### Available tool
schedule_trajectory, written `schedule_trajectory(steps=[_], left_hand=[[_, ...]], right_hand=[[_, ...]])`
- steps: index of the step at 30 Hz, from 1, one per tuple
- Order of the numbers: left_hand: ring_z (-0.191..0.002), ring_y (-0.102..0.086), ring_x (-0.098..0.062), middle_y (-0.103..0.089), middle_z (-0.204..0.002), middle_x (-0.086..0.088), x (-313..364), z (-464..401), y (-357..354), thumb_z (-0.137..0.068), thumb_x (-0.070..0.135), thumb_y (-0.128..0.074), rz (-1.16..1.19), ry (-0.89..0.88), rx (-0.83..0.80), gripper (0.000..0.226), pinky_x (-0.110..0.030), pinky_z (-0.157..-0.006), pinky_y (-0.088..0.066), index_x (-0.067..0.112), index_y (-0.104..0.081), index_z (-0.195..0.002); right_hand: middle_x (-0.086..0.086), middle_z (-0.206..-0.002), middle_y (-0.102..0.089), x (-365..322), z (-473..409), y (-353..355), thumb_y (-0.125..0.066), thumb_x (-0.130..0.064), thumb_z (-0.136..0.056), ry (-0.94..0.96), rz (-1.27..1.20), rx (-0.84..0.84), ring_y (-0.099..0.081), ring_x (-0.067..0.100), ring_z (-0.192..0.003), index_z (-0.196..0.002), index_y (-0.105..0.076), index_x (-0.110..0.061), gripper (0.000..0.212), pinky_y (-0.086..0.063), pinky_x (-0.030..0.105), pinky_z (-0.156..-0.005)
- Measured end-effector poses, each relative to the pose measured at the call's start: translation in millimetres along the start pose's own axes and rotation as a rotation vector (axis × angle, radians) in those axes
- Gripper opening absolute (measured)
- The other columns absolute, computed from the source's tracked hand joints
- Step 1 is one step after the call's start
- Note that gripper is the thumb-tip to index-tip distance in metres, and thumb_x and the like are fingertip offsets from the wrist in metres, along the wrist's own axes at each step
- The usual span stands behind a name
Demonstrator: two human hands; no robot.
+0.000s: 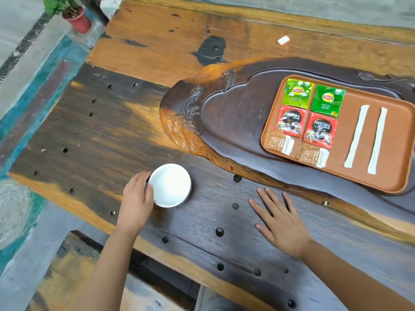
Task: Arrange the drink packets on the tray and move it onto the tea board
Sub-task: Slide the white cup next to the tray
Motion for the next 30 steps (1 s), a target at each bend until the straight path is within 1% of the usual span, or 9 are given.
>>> schedule_trajectory(steps=[3,7,10,12,16,18,20,23,30], left_hand=[[-0.111,-0.043,-0.017,-0.054,-0.119,-0.012,-10.0,0.7,8.4,-0.092,0.000,-0.041,0.141,0.037,-0.030,0.031,-0.031,-0.095,-0.034,0.007,-0.055,-0.118],[-0.101,-0.053,-0.017,-0.059,-0.103,0.002,-30.4,7.8,2.0,-0.093,0.011,-0.049,0.292,0.181,-0.183,0.018,-0.031,-0.086,-0.040,0.018,-0.063,-0.101],[-0.092,-0.058,-0.014,-0.065,-0.095,-0.002,-36.1,20.3,-16.1,-0.094,0.018,-0.048,0.464,0.273,-0.309,0.017,-0.030,-0.078,-0.043,0.018,-0.065,-0.093],[-0.086,-0.057,-0.016,-0.064,-0.087,-0.005,-38.7,31.1,-30.0,-0.095,0.021,-0.048,0.584,0.347,-0.350,0.018,-0.030,-0.074,-0.040,0.019,-0.066,-0.093],[-0.068,-0.055,-0.006,-0.061,-0.062,0.004,-36.3,44.5,-47.4,-0.093,0.015,-0.049,0.813,0.453,-0.245,0.019,-0.027,-0.071,-0.037,0.018,-0.064,-0.083],[-0.062,-0.053,-0.003,-0.060,-0.056,0.008,-33.0,47.4,-51.2,-0.095,0.013,-0.046,0.901,0.482,-0.166,0.022,-0.025,-0.070,-0.036,0.017,-0.059,-0.077],[-0.064,-0.052,-0.006,-0.060,-0.056,0.007,-31.6,46.0,-51.5,-0.095,0.013,-0.045,0.961,0.480,-0.117,0.024,-0.025,-0.069,-0.035,0.018,-0.057,-0.075],[-0.062,-0.052,-0.007,-0.059,-0.056,0.005,-24.7,37.2,-46.3,-0.095,0.013,-0.043,1.000,0.433,-0.114,0.022,-0.026,-0.067,-0.036,0.015,-0.059,-0.080],[-0.062,-0.048,-0.011,-0.058,-0.059,0.005,26.2,-12.3,-8.9,-0.096,0.008,-0.042,1.006,0.167,-0.134,0.028,-0.019,-0.061,-0.042,0.016,-0.059,-0.076]], right_hand=[[0.009,-0.152,-0.026,-0.4,0.0,0.3,-0.026,-0.051,-0.093,0.004,-0.004,0.001,-0.014,0.025,-0.142,-0.146,-0.024,-0.025,0.059,-0.015,0.051,-0.110],[0.009,-0.152,-0.027,0.7,-1.1,0.1,-0.019,-0.052,-0.095,0.001,-0.003,-0.014,-0.016,0.024,-0.141,-0.146,-0.023,-0.026,0.058,-0.013,0.051,-0.110],[0.009,-0.153,-0.026,0.6,-0.8,-0.4,-0.019,-0.053,-0.095,0.002,-0.001,-0.025,-0.015,0.024,-0.141,-0.147,-0.021,-0.026,0.058,-0.013,0.051,-0.110],[0.009,-0.153,-0.025,0.6,-0.3,-0.5,-0.021,-0.053,-0.094,0.007,-0.003,-0.023,-0.015,0.024,-0.141,-0.147,-0.021,-0.027,0.059,-0.013,0.051,-0.110],[0.007,-0.154,-0.024,0.4,-1.0,-0.7,-0.023,-0.053,-0.094,0.014,-0.014,-0.022,-0.014,0.023,-0.142,-0.147,-0.021,-0.027,0.059,-0.013,0.051,-0.110],[0.007,-0.154,-0.022,1.1,-0.5,-0.3,-0.023,-0.053,-0.094,0.013,-0.018,-0.017,-0.013,0.023,-0.142,-0.147,-0.020,-0.028,0.059,-0.014,0.051,-0.110],[0.007,-0.154,-0.022,1.5,0.0,0.5,-0.022,-0.053,-0.094,0.011,-0.023,-0.012,-0.012,0.022,-0.142,-0.147,-0.020,-0.028,0.059,-0.015,0.051,-0.109],[0.007,-0.153,-0.024,2.4,-0.5,1.5,-0.020,-0.052,-0.094,0.007,-0.036,-0.007,-0.013,0.022,-0.142,-0.147,-0.022,-0.027,0.058,-0.016,0.052,-0.108],[0.008,-0.153,-0.026,2.7,-0.2,2.8,-0.025,-0.051,-0.093,0.018,-0.068,0.016,-0.016,0.022,-0.141,-0.146,-0.025,-0.027,0.057,-0.017,0.051,-0.109]])
Point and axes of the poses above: each hand's wrist, its own z-axis away from the middle knuckle, its own y-axis out of the back of the hand, x = y × z, the point moved 10 cm from there along -z, towards the middle knuckle
